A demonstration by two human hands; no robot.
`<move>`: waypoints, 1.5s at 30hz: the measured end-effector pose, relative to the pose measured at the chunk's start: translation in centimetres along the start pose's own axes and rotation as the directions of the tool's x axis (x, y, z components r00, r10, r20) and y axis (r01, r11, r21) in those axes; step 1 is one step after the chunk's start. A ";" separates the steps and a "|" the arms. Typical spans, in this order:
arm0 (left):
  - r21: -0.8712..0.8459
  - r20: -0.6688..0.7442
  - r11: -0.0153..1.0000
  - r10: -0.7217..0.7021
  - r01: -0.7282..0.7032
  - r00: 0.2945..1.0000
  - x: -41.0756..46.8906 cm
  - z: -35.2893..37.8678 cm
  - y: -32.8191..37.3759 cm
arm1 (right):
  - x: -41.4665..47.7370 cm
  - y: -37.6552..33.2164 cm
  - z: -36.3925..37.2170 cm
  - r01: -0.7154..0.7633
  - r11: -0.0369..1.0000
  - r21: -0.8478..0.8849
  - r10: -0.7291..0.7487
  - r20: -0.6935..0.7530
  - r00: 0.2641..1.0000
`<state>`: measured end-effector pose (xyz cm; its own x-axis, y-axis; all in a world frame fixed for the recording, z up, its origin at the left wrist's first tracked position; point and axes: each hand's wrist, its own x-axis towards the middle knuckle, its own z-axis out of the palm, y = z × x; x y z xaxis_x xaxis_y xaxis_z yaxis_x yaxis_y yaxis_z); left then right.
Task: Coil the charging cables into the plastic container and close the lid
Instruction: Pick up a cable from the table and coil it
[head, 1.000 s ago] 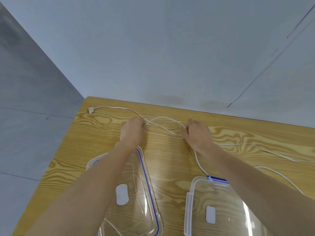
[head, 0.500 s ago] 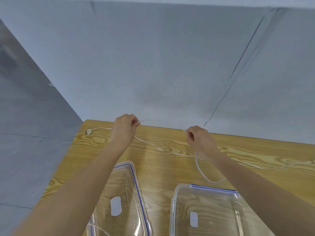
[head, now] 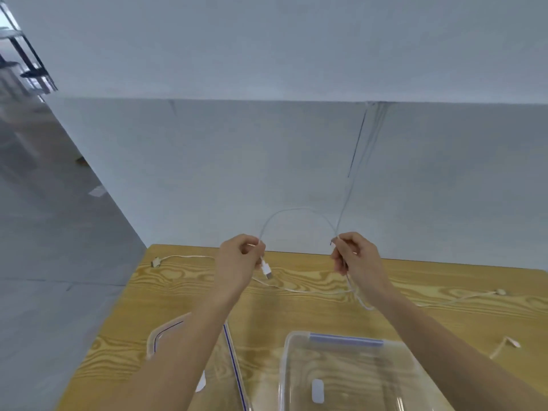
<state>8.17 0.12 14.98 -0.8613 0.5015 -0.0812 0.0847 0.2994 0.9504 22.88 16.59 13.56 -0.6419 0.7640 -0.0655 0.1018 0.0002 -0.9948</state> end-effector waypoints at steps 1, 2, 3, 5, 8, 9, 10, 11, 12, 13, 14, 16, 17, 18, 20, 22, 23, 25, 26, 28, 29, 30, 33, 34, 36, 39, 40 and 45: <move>-0.094 0.028 0.995 -0.022 0.025 0.999 -0.9 0.6 0.4 | -0.5 -0.5 -0.4 -0.004 0.999 0.044 0.004 -0.003 1.000; -0.175 0.052 0.983 -0.039 0.048 0.998 -1.7 1.2 0.7 | -1.1 -1.0 -0.8 -0.010 0.996 0.092 0.011 -0.005 1.000; -0.243 0.072 0.967 -0.053 0.069 0.996 -2.5 1.8 1.1 | -1.6 -1.4 -1.1 -0.014 0.991 0.136 0.015 -0.001 1.000; -0.365 0.111 0.924 -0.082 0.117 0.990 -3.8 2.9 2.0 | -2.9 -1.9 -1.6 -0.019 0.977 0.212 0.016 0.017 1.000; -0.522 0.190 0.828 -0.121 0.205 0.974 -5.5 4.1 3.5 | -4.5 -2.7 -2.0 -0.030 0.941 0.338 0.021 0.032 0.999; -0.569 0.223 0.789 -0.126 0.234 0.967 -6.1 4.5 4.0 | -5.0 -3.0 -2.1 -0.036 0.925 0.378 0.023 0.038 0.999; -0.615 0.262 0.741 -0.131 0.270 0.956 -6.7 4.8 4.6 | -5.5 -3.4 -2.2 -0.044 0.908 0.416 0.027 0.047 0.999; -0.653 0.305 0.689 -0.139 0.313 0.942 -7.3 5.2 5.2 | -6.0 -3.7 -2.2 -0.053 0.891 0.450 0.031 0.057 0.998; -0.686 0.350 0.634 -0.144 0.357 0.926 -7.9 5.6 5.8 | -6.5 -4.0 -2.3 -0.060 0.876 0.479 0.032 0.067 0.997; -0.711 0.390 0.580 -0.144 0.397 0.910 -8.4 6.0 6.3 | -6.9 -4.3 -2.3 -0.062 0.863 0.502 0.030 0.073 0.997; -0.732 0.421 0.529 -0.143 0.429 0.896 -8.8 6.4 6.8 | -7.4 -4.6 -2.4 -0.058 0.851 0.522 0.021 0.076 0.997; -0.757 0.448 0.466 -0.141 0.459 0.883 -9.5 7.2 7.6 | -8.1 -5.3 -2.7 -0.036 0.834 0.550 -0.003 0.070 0.998; -0.751 0.448 0.473 -0.145 0.460 0.882 -9.8 7.5 7.9 | -8.4 -5.7 -3.0 -0.019 0.832 0.555 -0.017 0.061 0.998; -0.740 0.447 0.493 -0.150 0.458 0.882 -10.1 7.8 8.3 | -8.7 -6.0 -3.3 0.000 0.837 0.547 -0.035 0.053 0.998; -0.721 0.440 0.524 -0.159 0.453 0.884 -10.7 8.5 8.9 | -9.3 -6.6 -3.8 0.035 0.860 0.510 -0.070 0.049 0.996; -0.722 0.431 0.528 -0.162 0.447 0.887 -11.2 9.1 9.3 | -9.9 -7.0 -4.3 0.071 0.880 0.470 -0.103 0.044 0.994; -0.722 0.432 0.530 -0.158 0.445 0.888 -11.4 9.4 9.5 | -10.1 -7.1 -4.7 0.092 0.891 0.445 -0.123 0.040 0.992; -0.706 0.452 0.543 -0.150 0.455 0.879 -11.9 10.0 9.9 | -10.4 -7.3 -5.3 0.131 0.908 0.397 -0.158 0.035 0.987; -0.685 0.468 0.562 -0.147 0.463 0.872 -12.3 10.2 10.1 | -10.6 -7.5 -5.6 0.148 0.910 0.386 -0.174 0.033 0.984; -0.630 0.499 0.621 -0.137 0.466 0.856 -13.1 10.6 10.4 | -10.8 -7.8 -6.1 0.181 0.911 0.370 -0.206 0.029 0.978; -0.606 0.511 0.652 -0.120 0.456 0.851 -13.3 10.8 10.4 | -10.9 -8.0 -6.3 0.192 0.910 0.367 -0.220 0.036 0.975; -0.585 0.516 0.685 -0.100 0.435 0.851 -13.6 10.9 10.5 | -11.1 -8.3 -6.5 0.193 0.905 0.378 -0.227 0.047 0.973; -0.507 0.478 0.803 -0.042 0.314 0.877 -14.3 11.2 10.7 | -11.4 -8.8 -7.1 0.161 0.874 0.458 -0.219 0.077 0.973; -0.477 0.464 0.836 -0.022 0.271 0.886 -14.6 11.4 10.8 | -11.5 -9.1 -7.3 0.156 0.875 0.458 -0.215 0.080 0.973; -0.419 0.465 0.887 0.027 0.193 0.885 -15.5 11.8 10.8 | -11.5 -9.8 -7.8 0.134 0.877 0.462 -0.197 0.091 0.976; -0.303 0.579 0.949 0.113 0.085 0.807 -16.4 12.0 10.3 | -11.4 -11.2 -8.7 0.143 0.801 0.582 -0.231 0.079 0.970; -0.262 0.644 0.964 0.136 0.050 0.753 -16.6 12.1 10.1 | -11.4 -11.7 -9.1 0.161 0.776 0.610 -0.254 0.068 0.965; -0.209 0.780 0.978 0.181 -0.023 0.599 -17.3 12.5 9.4 | -11.8 -13.4 -11.1 0.170 0.751 0.638 -0.274 0.067 0.959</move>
<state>30.14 4.45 21.57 -0.1103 0.9877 -0.1110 -0.0019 0.1114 0.9938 37.53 14.74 28.52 -0.6949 0.6895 0.2043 -0.5173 -0.2819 -0.8080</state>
